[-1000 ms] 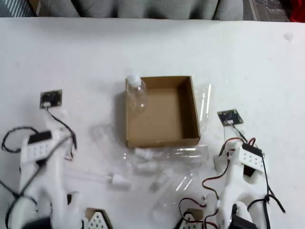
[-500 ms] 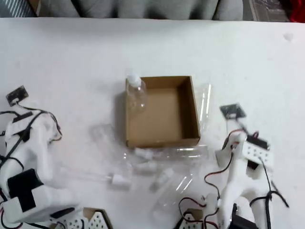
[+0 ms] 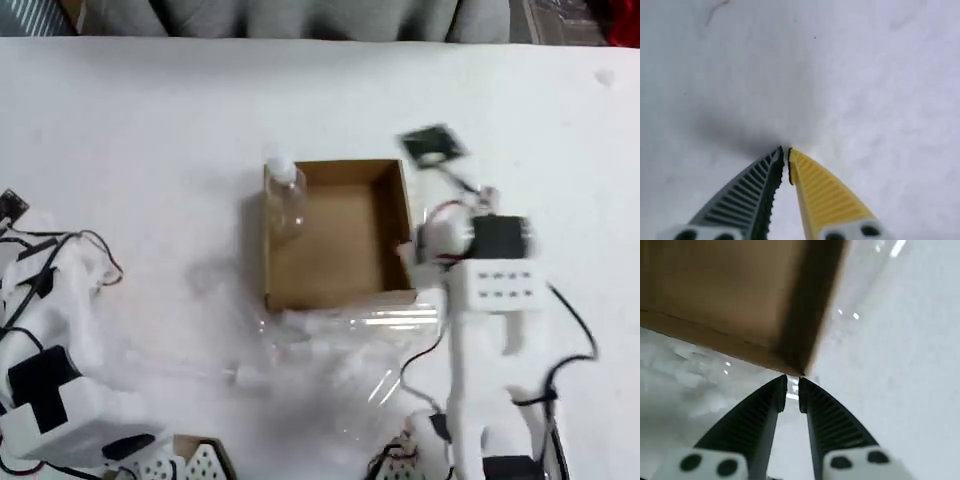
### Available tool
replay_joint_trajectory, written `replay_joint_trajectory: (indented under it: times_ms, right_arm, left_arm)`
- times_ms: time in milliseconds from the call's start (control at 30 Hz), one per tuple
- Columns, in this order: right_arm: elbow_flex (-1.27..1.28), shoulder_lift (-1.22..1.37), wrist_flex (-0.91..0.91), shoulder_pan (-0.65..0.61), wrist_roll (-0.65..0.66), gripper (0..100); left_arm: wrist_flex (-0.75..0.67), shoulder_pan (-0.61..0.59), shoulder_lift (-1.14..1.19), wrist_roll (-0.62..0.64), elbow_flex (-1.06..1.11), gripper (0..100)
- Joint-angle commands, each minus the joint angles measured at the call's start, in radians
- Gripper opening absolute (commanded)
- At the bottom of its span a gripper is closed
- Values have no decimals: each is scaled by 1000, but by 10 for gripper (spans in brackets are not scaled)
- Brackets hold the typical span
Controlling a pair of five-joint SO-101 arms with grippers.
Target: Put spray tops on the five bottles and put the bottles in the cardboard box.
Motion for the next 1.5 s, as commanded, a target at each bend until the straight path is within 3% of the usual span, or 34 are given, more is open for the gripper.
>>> replay_joint_trajectory:
  times_ms: [0, 233, 567, 667, 833, 1067, 1467]
  right_arm:
    - [-25, 4, -159, -220, -60, 18]
    - [241, 4, -621, -383, -55, 18]
    - [578, 2, -1124, -394, -58, 17]
    - [617, 22, -1199, -395, -94, 17]
    - [563, 186, -1293, -387, -344, 16]
    - [411, 427, -1294, -386, -353, 16]
    - [397, 458, -1345, -392, -356, 16]
  left_arm:
    - [-51, -18, 24, 12, -54, 22]
    - [-51, -18, 24, 12, -55, 22]
    - [-54, -18, 24, 12, -55, 21]
    - [-54, -18, 24, 12, -55, 21]
    - [-52, -18, 24, 12, -55, 21]
    - [-52, -18, 24, 12, -54, 21]
    - [-52, -18, 24, 12, -54, 21]
